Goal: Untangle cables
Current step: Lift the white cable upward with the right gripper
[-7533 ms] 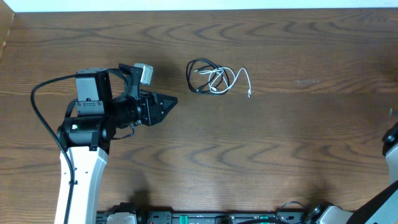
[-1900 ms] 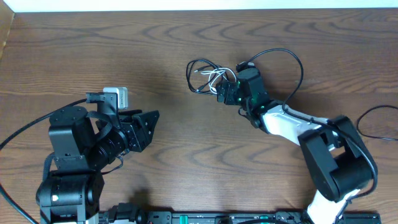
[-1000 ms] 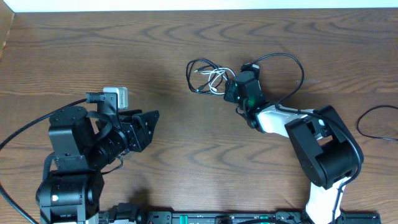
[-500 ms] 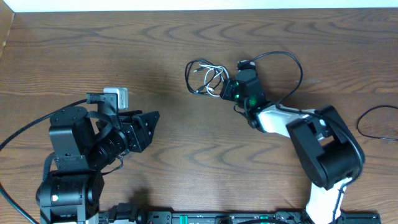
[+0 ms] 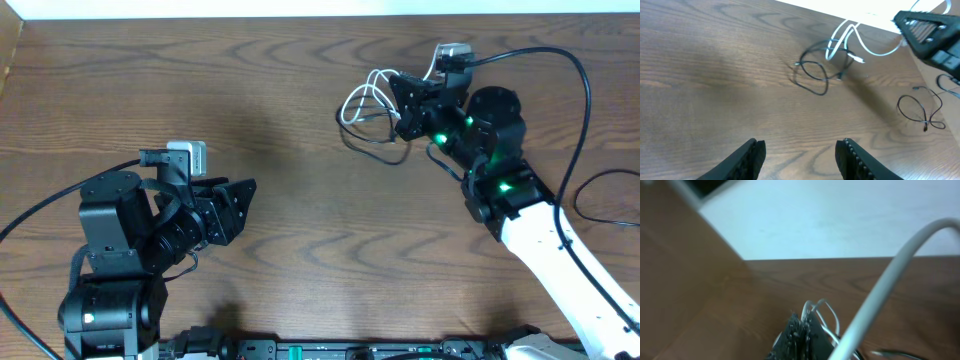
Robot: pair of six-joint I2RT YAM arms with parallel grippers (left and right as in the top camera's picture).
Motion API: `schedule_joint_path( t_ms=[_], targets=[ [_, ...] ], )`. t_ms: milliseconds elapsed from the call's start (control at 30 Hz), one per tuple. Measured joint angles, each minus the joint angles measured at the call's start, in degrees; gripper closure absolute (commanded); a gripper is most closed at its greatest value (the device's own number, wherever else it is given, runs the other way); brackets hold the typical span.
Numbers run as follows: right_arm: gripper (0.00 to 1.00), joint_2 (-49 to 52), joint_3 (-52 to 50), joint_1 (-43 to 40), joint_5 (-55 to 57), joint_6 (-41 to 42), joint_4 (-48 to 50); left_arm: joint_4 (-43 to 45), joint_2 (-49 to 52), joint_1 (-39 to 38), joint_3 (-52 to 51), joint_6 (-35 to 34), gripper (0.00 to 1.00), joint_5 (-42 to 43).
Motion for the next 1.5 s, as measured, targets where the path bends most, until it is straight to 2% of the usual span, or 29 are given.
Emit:
schedule_joint_path(
  t_ms=[67,100,167,267,300,467,733,967,1167,1333,1500],
  targets=[
    [0.99,-0.83,0.0,0.0,-3.1,-0.42,2.91,-0.07,0.04,0.0,0.0,0.11,0.29,0.0],
    [0.99,-1.14,-0.04,0.0,-4.61,-0.42,4.35,-0.07,0.09,0.0,0.0,0.11,0.19,0.0],
    [0.99,-1.36,0.0,0.0,-6.93,-0.15,7.67,-0.28,0.44,-0.02,0.0,0.9,0.09,0.22],
    [0.99,-1.38,0.0,0.0,-9.14,0.74,11.02,-0.31,1.36,-0.11,0.0,2.51,0.03,2.25],
    [0.99,-1.49,0.0,0.0,-10.36,1.66,13.7,-0.31,2.91,-0.68,0.0,5.05,0.03,4.9],
    [0.99,-1.79,-0.22,0.0,-13.2,6.75,25.99,-0.26,10.1,-1.2,0.0,7.89,0.03,6.6],
    [0.99,-1.86,0.35,0.0,-14.95,11.78,28.76,0.96,16.09,-1.2,0.0,9.35,0.02,9.16],
    [0.99,-1.86,5.64,0.0,-19.1,15.54,31.67,3.61,16.31,-1.2,0.0,15.93,0.02,14.08],
    [0.99,-1.95,8.85,0.02,-21.42,17.7,31.78,8.39,16.81,-1.6,0.0,18.14,0.05,18.27],
    [0.99,-1.97,9.27,1.01,-21.84,18.6,31.74,11.21,19.54,-7.28,0.0,22.6,0.05,23.65],
    [0.99,-2.01,9.94,1.18,-23.04,19.69,33.16,16.33,23.82,-13.94,0.0,24.52,0.05,24.9]
  ],
)
